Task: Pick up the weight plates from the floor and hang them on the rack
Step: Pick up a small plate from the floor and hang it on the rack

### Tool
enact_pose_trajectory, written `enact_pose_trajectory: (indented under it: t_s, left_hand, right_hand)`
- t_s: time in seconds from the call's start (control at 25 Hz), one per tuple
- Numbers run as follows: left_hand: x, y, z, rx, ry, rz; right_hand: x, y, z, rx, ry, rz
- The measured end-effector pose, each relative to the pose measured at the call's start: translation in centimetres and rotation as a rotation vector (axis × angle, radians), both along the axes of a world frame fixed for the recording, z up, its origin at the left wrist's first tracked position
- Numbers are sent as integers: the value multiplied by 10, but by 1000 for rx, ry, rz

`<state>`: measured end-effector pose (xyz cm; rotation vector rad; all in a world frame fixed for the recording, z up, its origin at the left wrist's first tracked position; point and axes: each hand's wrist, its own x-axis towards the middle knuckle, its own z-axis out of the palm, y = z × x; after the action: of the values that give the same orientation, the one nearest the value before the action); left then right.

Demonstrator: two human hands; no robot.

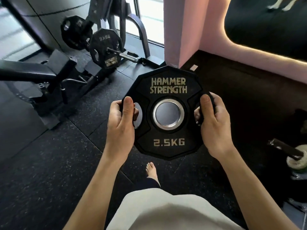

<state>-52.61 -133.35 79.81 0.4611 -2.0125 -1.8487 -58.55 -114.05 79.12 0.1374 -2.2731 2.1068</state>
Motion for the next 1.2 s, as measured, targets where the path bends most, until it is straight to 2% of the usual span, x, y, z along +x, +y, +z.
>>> enact_pose_trajectory:
  t_s: [0.28,0.56,1.0,1.2]
  left_hand:
    - [-215,-36,-8,-2,-7,-128]
    - [-425,-40,7,6,-5,-310]
    - [-733,44,7,30,23,-364]
    - [-851,84,11,25,45,-371]
  right_hand:
    - [-182,-30,-13,-18,-9,-156]
    - [-355,-32,2,-57,-3,-342]
    - [-647,45,1,-17,36,-464]
    - [-754,87,11,32,86,-477]
